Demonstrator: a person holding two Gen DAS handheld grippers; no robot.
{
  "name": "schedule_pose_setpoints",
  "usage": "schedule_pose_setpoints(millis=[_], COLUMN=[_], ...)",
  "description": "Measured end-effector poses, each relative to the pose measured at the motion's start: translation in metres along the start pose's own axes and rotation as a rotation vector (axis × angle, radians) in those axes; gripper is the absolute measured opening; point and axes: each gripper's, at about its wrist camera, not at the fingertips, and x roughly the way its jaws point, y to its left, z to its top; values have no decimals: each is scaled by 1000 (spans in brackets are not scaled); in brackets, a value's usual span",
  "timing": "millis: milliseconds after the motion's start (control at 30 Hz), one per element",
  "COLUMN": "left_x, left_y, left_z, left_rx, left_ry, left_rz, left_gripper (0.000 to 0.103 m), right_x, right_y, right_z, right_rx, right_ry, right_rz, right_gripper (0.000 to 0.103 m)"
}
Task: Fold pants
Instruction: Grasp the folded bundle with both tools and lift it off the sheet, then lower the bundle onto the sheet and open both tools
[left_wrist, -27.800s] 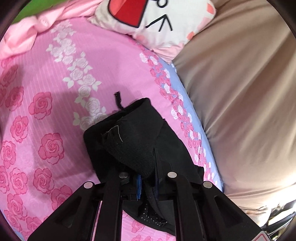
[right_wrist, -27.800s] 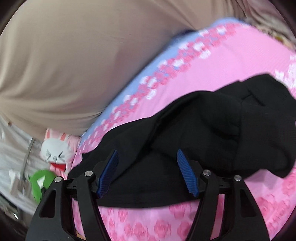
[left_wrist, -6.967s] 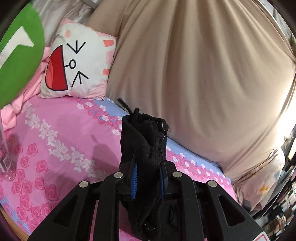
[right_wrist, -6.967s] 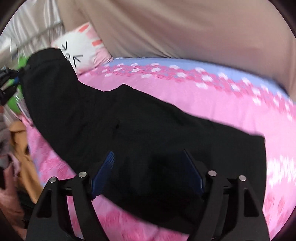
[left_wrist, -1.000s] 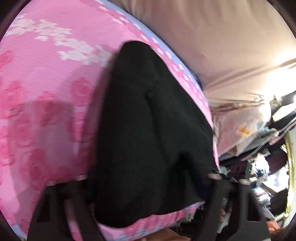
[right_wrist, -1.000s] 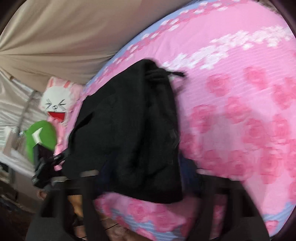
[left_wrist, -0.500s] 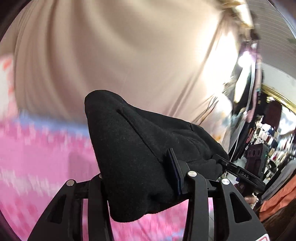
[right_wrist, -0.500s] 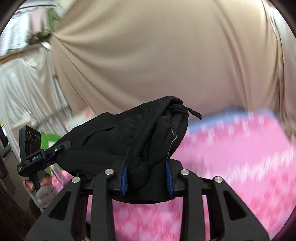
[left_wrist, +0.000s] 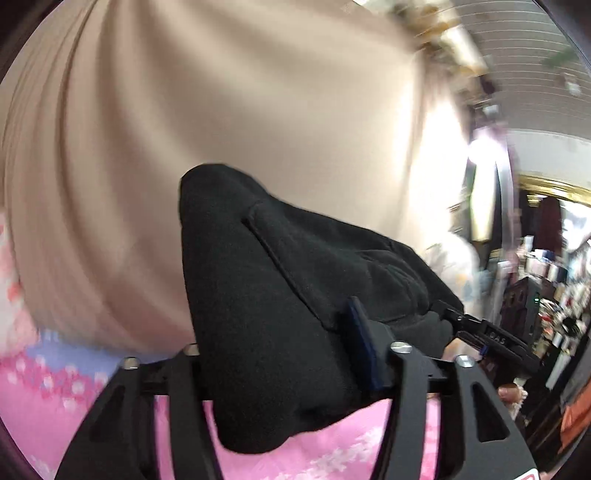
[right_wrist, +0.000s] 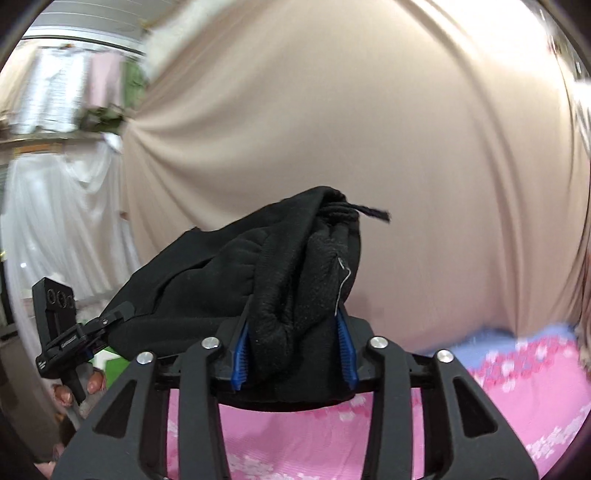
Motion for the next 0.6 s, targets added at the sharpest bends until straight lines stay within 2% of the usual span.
schedule_pose_setpoints(millis=[33,67,100,167,200,267,333,400,500,533,600], left_x=[21,43,63,102,108,107,102,102,117,128,150], left_y=[17,36,55,107,124,155,167,168,167,166,173], left_z=[-13,-30,-50,-110,-130,-173,-193,-195,-194,-195,-207], left_rx=[-35,-73,-102,-199,-239,-334,-367,-375,-392,-404,-440], left_ry=[44,88,139,316,366,439,468,473,472,484,542], left_rz=[40,87,138,239,267,294,309,303,271,260,240], left_gripper=[78,86,88,87,85,85,85,85,86,87,87], right_x=[18,43,66,91,94,83,75,76,92,102,124], right_y=[-16,-40,-67,-118,-138,-159,-166,-167,-165,-162,-160], right_z=[-11,-31,-58,-122,-153,-197,-210,-207,-192,-190,-191], right_rx=[37,76,119,227,284,345,352,376,381,378,393], right_ry=[31,93,171,335,406,475,500,504,504,507,529], right_rz=[-33,-81,-150,-291,-309,-317,-328,-280,-213,-210,-201], right_gripper=[59,64,65,66,65,65,65,66,78,84,87])
